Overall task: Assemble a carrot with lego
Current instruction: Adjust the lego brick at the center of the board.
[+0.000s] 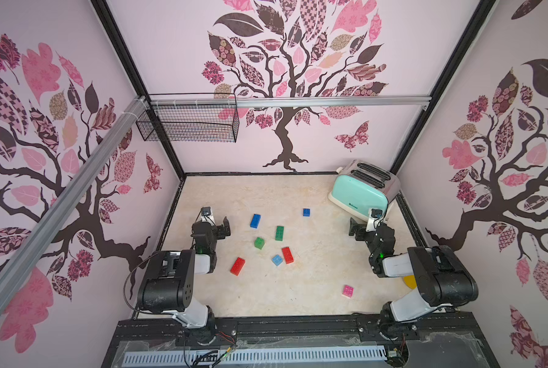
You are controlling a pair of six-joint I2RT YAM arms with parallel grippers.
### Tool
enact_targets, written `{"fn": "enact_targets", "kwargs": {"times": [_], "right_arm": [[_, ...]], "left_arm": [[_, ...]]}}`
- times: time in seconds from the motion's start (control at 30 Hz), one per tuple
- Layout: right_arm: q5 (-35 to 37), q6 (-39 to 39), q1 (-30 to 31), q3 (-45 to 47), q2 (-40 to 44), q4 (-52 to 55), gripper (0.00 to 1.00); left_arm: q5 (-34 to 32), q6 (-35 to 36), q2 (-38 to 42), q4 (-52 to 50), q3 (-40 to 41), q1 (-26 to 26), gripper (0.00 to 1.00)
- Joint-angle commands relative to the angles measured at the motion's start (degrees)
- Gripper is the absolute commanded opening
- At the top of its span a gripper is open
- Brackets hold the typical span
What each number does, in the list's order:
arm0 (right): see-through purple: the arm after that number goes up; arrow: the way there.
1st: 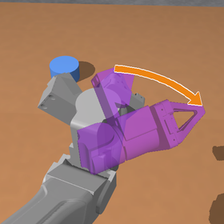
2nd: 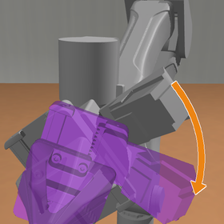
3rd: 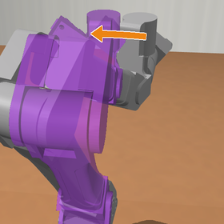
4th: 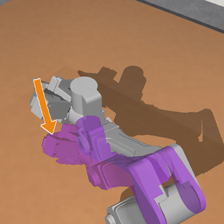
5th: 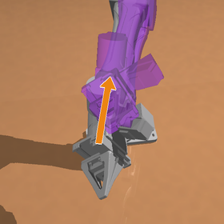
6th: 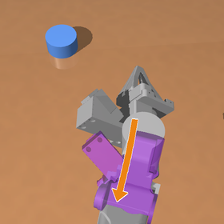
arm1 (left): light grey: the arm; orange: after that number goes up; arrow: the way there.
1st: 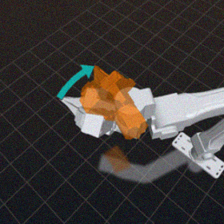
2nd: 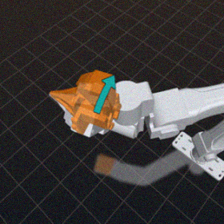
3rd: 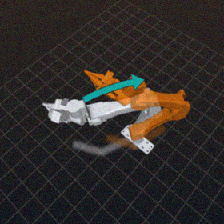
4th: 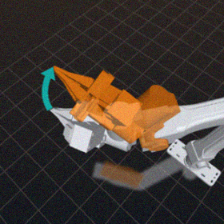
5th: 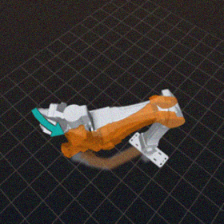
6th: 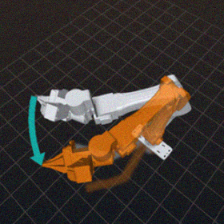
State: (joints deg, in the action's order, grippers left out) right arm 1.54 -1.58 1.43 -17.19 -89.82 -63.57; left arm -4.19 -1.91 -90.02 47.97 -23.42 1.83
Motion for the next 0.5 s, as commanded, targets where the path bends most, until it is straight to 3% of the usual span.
{"fn": "enact_targets", "kwargs": {"times": [0.0,0.47], "right_arm": [[0.56,-0.78,-0.13,0.03,1.22,0.42,0.99],[0.57,-0.81,-0.18,0.02,1.10,0.31,1.00]], "left_arm": [[0.77,-0.12,0.07,2.27,0.92,0.14,0.98],[1.17,-0.15,0.00,2.26,0.98,0.25,0.98]]}}
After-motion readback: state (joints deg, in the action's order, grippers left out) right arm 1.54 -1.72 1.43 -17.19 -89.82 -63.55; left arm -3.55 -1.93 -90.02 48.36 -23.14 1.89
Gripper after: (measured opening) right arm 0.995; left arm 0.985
